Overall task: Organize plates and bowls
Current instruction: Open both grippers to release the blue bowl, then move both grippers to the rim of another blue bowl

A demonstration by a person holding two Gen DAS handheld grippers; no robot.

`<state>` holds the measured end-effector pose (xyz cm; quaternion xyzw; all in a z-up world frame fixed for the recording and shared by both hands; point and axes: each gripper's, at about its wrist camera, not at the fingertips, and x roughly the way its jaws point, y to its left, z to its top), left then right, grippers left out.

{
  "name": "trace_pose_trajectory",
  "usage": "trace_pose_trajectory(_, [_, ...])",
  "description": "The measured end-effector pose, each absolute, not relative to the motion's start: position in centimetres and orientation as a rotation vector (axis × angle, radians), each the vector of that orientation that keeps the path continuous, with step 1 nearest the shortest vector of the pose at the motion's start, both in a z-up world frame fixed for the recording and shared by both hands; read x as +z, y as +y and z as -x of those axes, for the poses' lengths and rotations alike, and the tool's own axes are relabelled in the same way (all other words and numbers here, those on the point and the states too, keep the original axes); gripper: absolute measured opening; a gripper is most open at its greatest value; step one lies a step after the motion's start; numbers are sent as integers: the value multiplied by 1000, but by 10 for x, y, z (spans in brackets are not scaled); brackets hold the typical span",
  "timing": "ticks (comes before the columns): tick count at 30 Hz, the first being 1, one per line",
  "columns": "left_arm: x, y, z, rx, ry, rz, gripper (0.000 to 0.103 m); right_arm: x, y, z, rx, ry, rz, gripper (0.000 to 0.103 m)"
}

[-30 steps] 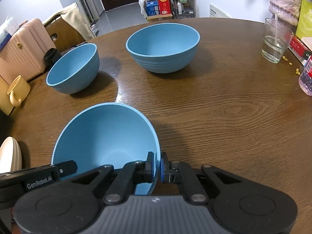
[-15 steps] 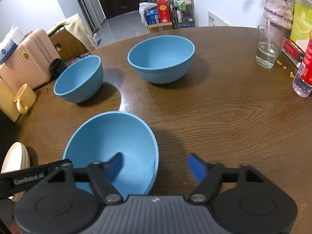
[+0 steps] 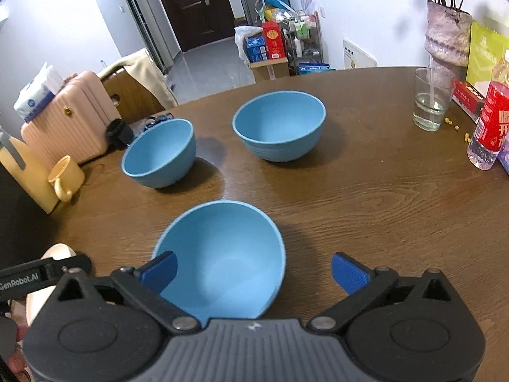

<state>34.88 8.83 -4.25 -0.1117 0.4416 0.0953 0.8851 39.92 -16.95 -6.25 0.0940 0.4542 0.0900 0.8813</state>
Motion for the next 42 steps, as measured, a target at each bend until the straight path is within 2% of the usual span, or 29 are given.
trace_pose_trajectory(10, [-9,112,-341,206,857,234,103,-34,-148,-389,221,888,-223,103])
trace_pose_trajectory(20, [22,137,-364,167,804,213,103,-6,-110,-402,223,833,-246,103])
trace_pose_trajectory(31, [31,169,-408,138,813,181,103,8,-60,-436,193,833,-253,103])
trace_pose_trajectory(42, [23,193,-464,85,865,165,103,-5,-34,-478,113,902,-327,101])
